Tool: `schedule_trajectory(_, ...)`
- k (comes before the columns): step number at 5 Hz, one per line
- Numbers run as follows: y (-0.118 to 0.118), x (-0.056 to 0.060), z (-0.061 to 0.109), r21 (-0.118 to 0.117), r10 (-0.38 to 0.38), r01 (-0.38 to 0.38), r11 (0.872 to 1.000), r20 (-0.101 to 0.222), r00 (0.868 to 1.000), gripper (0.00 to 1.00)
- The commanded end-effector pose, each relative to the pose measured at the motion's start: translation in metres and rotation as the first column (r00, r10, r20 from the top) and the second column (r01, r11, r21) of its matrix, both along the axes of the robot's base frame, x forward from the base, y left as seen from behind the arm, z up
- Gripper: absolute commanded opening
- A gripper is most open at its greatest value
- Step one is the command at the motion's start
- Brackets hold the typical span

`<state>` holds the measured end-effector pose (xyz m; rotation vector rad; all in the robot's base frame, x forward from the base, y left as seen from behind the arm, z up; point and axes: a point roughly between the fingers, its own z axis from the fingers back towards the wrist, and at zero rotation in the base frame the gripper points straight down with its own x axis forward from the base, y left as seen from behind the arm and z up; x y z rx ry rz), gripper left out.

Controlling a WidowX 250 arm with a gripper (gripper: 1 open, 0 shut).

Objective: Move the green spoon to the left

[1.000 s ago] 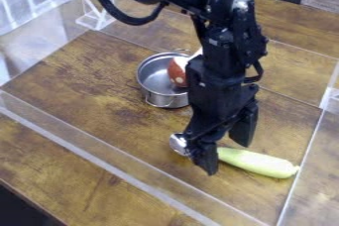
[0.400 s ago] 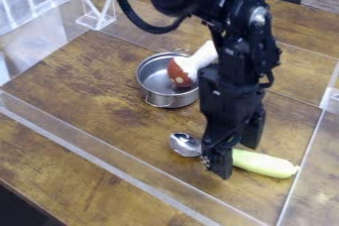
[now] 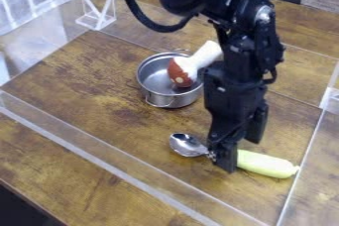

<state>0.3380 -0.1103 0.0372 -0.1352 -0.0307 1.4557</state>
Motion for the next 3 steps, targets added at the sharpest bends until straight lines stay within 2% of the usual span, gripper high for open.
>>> schedule_trajectory(1,0.0015,0.0095,0.0195,-0.02,0.037,-0.037,0.999,0.041,0.998,1.0)
schedule_trajectory(2,-0.0004,0.0098,0.0251,-0.021,0.04,-0.039,0.999,0.041,0.998,1.0)
schedule_trajectory(3,-0.006,0.0084,0.023,-0.023,0.047,-0.046,0.999,0.039,0.998,1.0)
